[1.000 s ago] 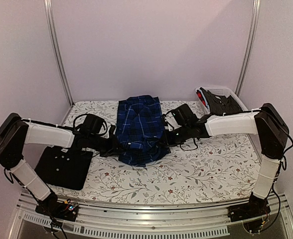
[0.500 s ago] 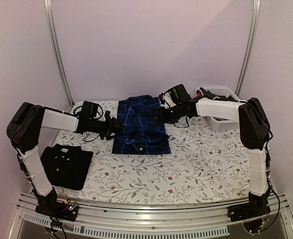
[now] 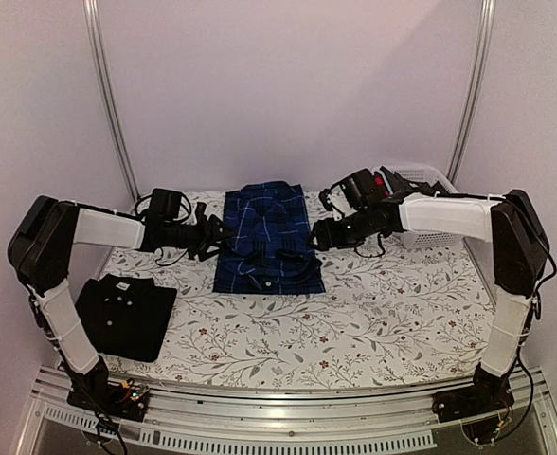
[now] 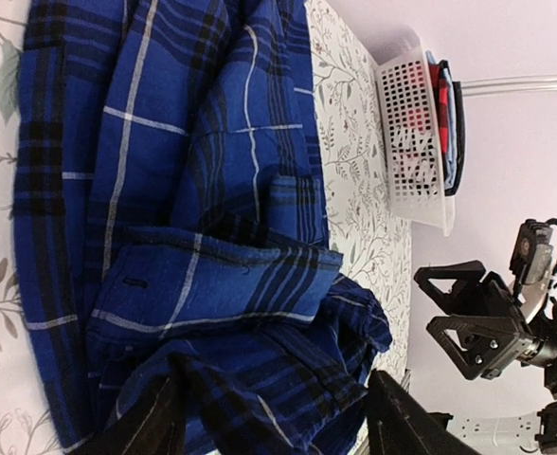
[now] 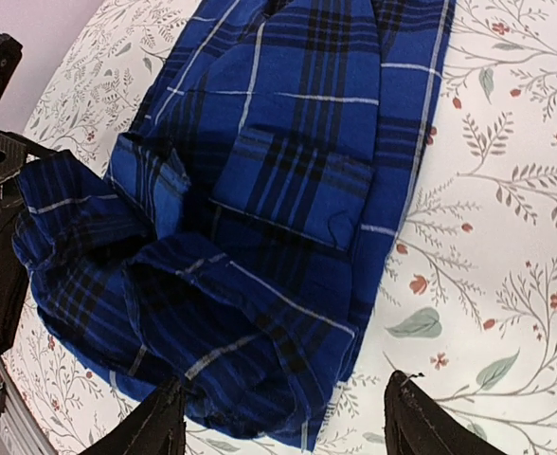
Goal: Fold and stack the long sleeve shirts
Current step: Adjust the 2/3-rectangle-folded shirt at the center of the board.
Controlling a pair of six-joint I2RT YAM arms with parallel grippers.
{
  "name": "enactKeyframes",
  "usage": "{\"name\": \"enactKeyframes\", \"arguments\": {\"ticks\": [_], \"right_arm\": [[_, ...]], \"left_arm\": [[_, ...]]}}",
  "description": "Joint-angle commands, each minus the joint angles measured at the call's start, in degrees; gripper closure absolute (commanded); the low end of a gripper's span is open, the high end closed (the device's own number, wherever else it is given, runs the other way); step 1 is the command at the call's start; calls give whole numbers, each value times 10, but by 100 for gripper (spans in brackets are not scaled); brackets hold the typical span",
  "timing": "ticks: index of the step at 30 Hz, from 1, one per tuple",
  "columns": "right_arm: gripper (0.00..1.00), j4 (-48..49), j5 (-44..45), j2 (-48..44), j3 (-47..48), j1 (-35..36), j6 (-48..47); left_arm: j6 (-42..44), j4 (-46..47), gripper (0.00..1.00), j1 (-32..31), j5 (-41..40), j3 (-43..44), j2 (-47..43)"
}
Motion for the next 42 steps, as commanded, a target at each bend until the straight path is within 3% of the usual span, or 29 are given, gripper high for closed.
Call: {"name": "enactKeyframes", "arguments": {"ticks": [1, 12, 16, 18, 24, 29, 37, 42], "right_arm": [[31, 21, -1, -57, -72, 14, -6], [37, 48, -26, -30, -99, 25, 33], [41, 63, -32, -13, -92, 26, 44], [47, 60, -40, 0, -78, 26, 46], [81, 55, -27, 20, -39, 17, 53], [97, 42, -21, 42, 21, -1, 56], [100, 19, -20, 138, 145, -31, 41], [73, 4, -15, 139, 147, -37, 21]], "left_arm": [[22, -4, 37, 5, 9, -22, -22], [19, -13, 51, -14, -2, -47, -19], [11, -7, 61, -21, -2, -49, -17], [7, -4, 69, -25, -2, -50, -15], [-8, -6, 94, -33, -19, -65, -32], [-26, -3, 100, -32, -41, -70, -48], [-78, 8, 100, -13, -74, -11, -6], [-100, 39, 100, -6, -59, 13, 36]]}}
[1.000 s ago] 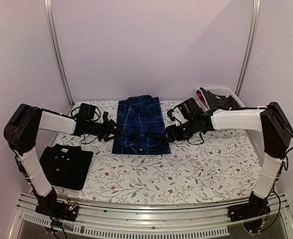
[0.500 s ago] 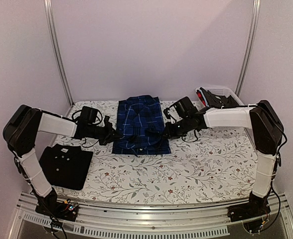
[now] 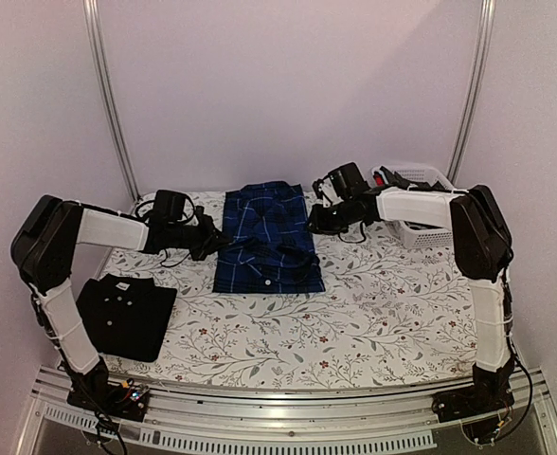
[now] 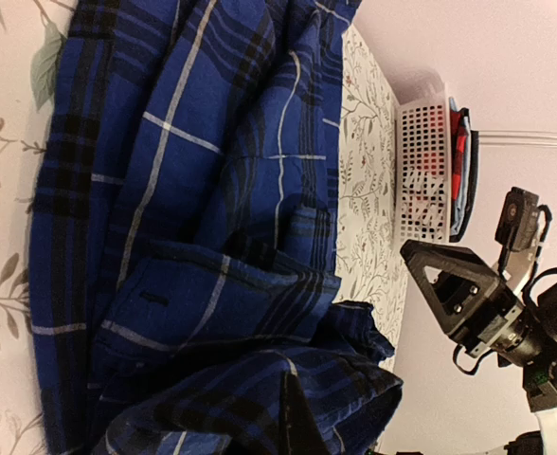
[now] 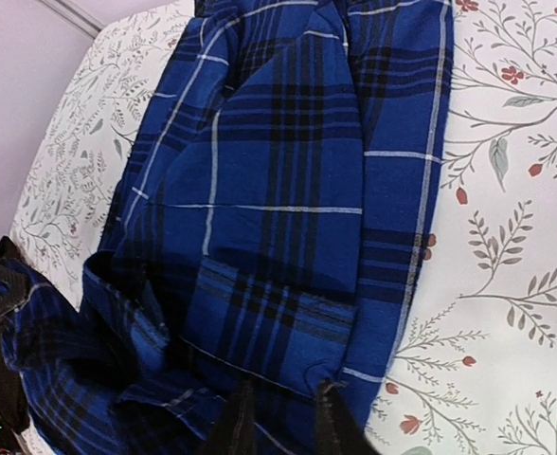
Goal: Fold and stack the long sleeve shirts
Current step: Adjust the 2/3-rectangle-folded shirt at the center of the board.
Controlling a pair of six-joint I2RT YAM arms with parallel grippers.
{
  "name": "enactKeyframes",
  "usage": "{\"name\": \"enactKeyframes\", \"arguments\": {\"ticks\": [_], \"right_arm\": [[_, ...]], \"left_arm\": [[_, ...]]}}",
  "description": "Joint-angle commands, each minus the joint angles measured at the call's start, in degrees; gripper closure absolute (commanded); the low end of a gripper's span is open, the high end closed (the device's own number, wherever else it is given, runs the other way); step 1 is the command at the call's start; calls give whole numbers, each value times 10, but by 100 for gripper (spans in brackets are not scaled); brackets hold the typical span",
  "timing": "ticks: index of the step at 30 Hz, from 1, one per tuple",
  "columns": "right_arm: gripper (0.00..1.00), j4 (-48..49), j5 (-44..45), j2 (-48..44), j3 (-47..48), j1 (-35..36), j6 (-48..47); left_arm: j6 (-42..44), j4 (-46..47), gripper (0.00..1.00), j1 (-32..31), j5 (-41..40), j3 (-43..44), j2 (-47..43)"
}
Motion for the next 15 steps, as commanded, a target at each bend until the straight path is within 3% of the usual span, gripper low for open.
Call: {"name": "enactKeyframes", "arguments": {"ticks": [1, 3, 7, 15], "right_arm": [[67, -31, 11, -7, -8, -4, -27], [55, -28, 18, -40, -39, -4, -34], [41, 0, 16, -117, -131, 1, -35], [41, 18, 49, -205, -256, 57, -49]], "left_arm": [[-28, 28, 100, 9, -3, 23, 40], [-32, 37, 100, 8, 0, 21, 48], [-36, 43, 100, 9, 2, 19, 51], [-32, 36, 100, 10, 5, 21, 46]]}}
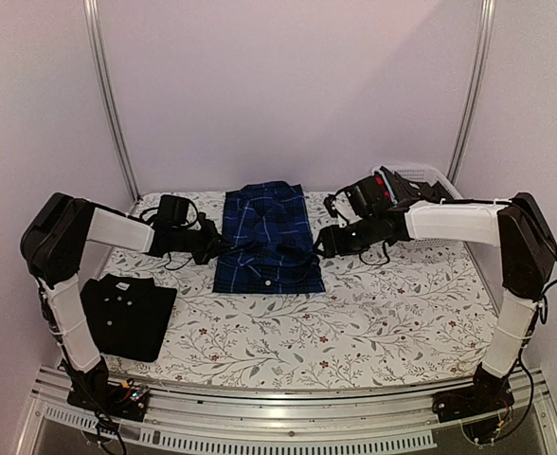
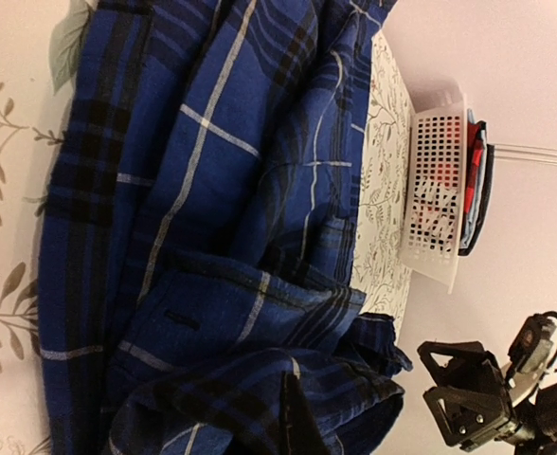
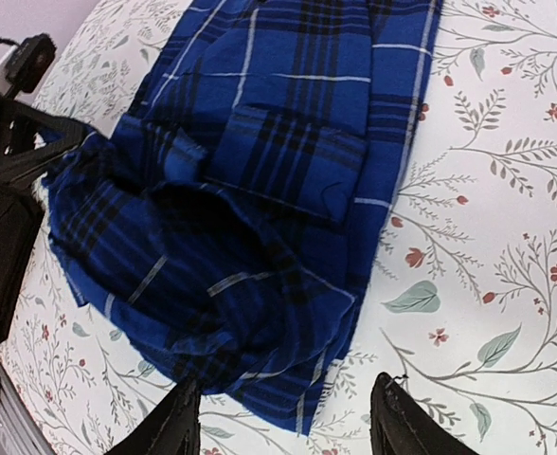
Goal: Fold and stack the long sleeve shirts
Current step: Adjust the 2/3-rectangle-folded shirt at the center of the board.
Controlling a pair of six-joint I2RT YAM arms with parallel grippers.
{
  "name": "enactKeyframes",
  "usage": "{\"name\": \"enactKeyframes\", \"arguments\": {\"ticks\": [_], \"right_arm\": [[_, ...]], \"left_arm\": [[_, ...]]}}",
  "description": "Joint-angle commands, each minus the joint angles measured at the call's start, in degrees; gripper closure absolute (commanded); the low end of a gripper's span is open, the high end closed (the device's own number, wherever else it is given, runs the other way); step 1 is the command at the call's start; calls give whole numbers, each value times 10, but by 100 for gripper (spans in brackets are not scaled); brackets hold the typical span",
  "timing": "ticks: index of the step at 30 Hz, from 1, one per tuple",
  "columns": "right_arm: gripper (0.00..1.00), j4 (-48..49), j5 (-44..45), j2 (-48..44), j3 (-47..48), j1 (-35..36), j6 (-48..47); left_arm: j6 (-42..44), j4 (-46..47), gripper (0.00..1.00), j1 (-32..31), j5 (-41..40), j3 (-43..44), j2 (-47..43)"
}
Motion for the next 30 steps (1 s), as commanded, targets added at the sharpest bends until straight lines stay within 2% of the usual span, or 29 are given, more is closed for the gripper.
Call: {"name": "enactKeyframes", "arguments": {"ticks": [1, 10, 18, 20, 22, 27, 30], "right_arm": [[42, 16, 19, -28, -37, 33, -7], [42, 26, 15, -11, -51, 66, 38], [44, 26, 36, 60, 7, 64, 71], [48, 31, 44, 70, 20, 62, 79], [57, 32, 48, 79, 36, 59, 85], [91, 30, 55, 97, 75, 47, 86], [98, 28, 52, 113, 102, 29, 84]], "left_arm": [[3, 9, 100, 6, 2, 9, -5], [6, 5, 100, 6, 1, 7, -7], [6, 4, 100, 7, 2, 10, -7], [7, 4, 100, 7, 2, 11, -7], [9, 2, 100, 6, 2, 12, -7], [13, 0, 100, 7, 0, 10, -9], [12, 1, 100, 8, -1, 9, -8]]}}
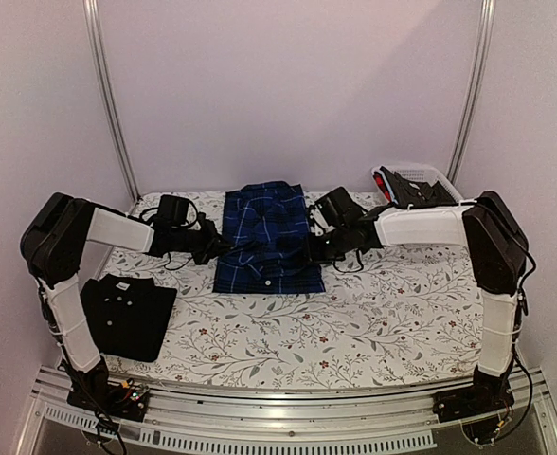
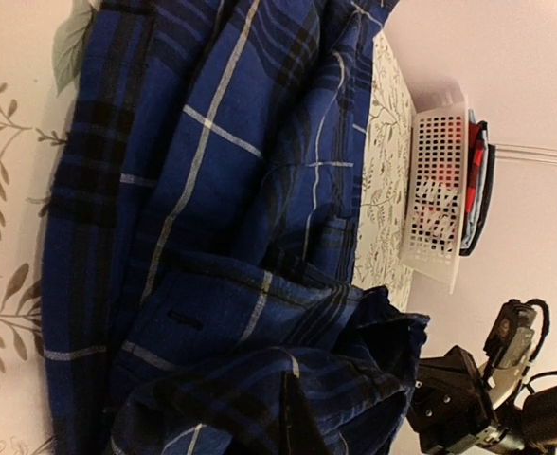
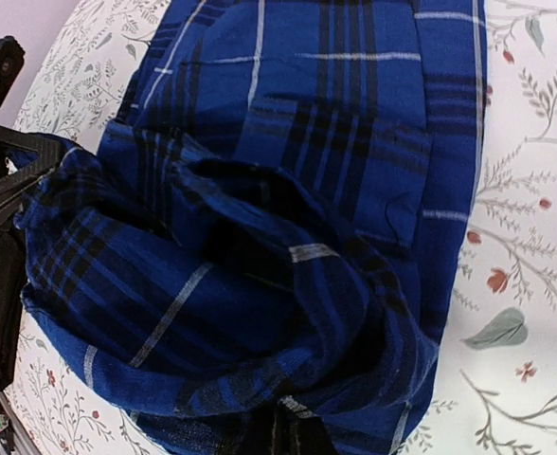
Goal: Fold and stack the long sleeve shirts
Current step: Adjust the 2/3-rectangle-folded shirt at the center of the board.
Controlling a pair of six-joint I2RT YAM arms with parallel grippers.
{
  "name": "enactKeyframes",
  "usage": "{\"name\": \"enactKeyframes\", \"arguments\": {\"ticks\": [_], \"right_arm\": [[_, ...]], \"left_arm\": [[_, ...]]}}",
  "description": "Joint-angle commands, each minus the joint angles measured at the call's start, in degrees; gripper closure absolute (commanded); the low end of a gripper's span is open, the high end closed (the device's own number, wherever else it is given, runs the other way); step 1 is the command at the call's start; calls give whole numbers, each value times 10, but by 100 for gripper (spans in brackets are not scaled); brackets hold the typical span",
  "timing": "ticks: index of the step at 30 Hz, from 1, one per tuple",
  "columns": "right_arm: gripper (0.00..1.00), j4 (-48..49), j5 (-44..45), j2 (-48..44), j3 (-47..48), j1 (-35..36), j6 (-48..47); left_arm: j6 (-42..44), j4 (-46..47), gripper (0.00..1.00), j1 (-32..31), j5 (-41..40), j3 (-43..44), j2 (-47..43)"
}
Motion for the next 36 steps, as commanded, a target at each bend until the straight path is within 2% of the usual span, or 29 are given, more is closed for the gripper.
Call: {"name": "enactKeyframes", "arguments": {"ticks": [1, 8, 12, 16, 20, 23, 27, 30, 33, 36], "right_arm": [[99, 8, 4, 28, 52, -30, 1], [93, 0, -20, 103, 145, -56, -13], [68, -18, -32, 139, 190, -62, -26], [43, -29, -27, 129, 204, -65, -46], [30, -50, -6, 101, 205, -65, -75], [23, -56, 8, 73, 194, -64, -88], [20, -58, 13, 37, 175, -65, -98], [23, -51, 11, 1, 134, -63, -103], [33, -37, 8, -39, 75, -56, -103], [54, -15, -13, -66, 10, -43, -99]], "left_arm": [[8, 4, 100, 8, -2, 9, -9], [1, 15, 99, 11, -13, 0, -6], [1, 24, 75, 16, -15, -1, -9], [17, 25, 45, 23, -25, 2, -22], [58, 15, 26, 30, -41, 3, -50], [95, 4, 19, 31, -54, 1, -79], [122, -13, 18, 29, -71, -20, -119], [122, -28, 22, 25, -80, -45, -147], [121, -50, 31, 5, -104, -71, -172], [117, -82, 52, -30, -141, -94, -191]]}}
